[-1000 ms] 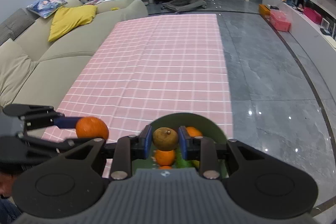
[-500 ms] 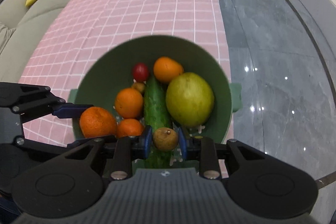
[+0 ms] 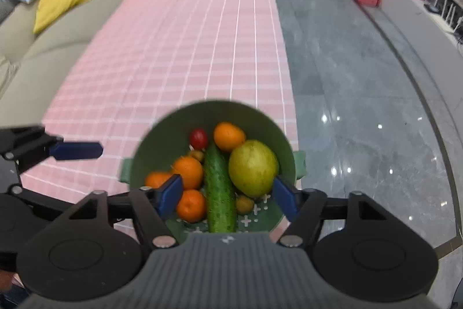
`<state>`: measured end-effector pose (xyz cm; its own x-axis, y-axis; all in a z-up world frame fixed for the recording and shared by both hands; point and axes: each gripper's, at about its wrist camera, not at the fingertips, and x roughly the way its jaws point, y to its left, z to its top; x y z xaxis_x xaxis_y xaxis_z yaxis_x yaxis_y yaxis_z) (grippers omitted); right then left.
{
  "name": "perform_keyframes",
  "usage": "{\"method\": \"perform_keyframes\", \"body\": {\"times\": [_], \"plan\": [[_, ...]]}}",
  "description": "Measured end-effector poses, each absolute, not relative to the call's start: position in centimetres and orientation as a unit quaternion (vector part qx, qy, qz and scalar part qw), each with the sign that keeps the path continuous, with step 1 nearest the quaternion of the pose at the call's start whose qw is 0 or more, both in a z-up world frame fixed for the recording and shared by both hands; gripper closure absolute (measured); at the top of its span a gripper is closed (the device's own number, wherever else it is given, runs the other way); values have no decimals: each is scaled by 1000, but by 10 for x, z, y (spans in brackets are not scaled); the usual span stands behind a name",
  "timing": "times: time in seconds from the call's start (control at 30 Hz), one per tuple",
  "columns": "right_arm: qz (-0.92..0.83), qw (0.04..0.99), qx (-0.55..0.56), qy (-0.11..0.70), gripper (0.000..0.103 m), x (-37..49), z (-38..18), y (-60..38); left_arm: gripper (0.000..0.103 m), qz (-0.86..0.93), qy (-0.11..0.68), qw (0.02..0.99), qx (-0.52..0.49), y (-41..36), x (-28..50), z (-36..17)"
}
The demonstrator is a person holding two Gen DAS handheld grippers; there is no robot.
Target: Organize fruits
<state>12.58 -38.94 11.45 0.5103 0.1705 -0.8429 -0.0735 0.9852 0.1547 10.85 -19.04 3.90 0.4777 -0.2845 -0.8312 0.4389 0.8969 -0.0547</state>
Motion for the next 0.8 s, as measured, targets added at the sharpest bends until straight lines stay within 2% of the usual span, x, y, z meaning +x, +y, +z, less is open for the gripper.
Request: {"method": "perform_keyframes", "body": {"times": [0.07, 0.13, 0.2, 0.57, 0.8], "plan": [[62, 875, 52, 478, 27, 113, 131, -390, 14, -193, 466, 861, 67, -188, 102, 50], [52, 882, 50, 466, 16, 100, 146, -390, 13, -164, 465, 868, 57, -186, 92, 59], [39, 891, 46, 450, 11, 86, 157, -388, 12, -137, 465, 874, 49, -184, 83, 64], [-1, 904, 90, 417, 8, 38, 146, -392, 11, -69, 465, 881, 59, -184, 51, 59], [-5, 900, 58, 431, 9, 28, 115, -385, 12, -48, 472, 879, 57, -185, 41, 54]]}}
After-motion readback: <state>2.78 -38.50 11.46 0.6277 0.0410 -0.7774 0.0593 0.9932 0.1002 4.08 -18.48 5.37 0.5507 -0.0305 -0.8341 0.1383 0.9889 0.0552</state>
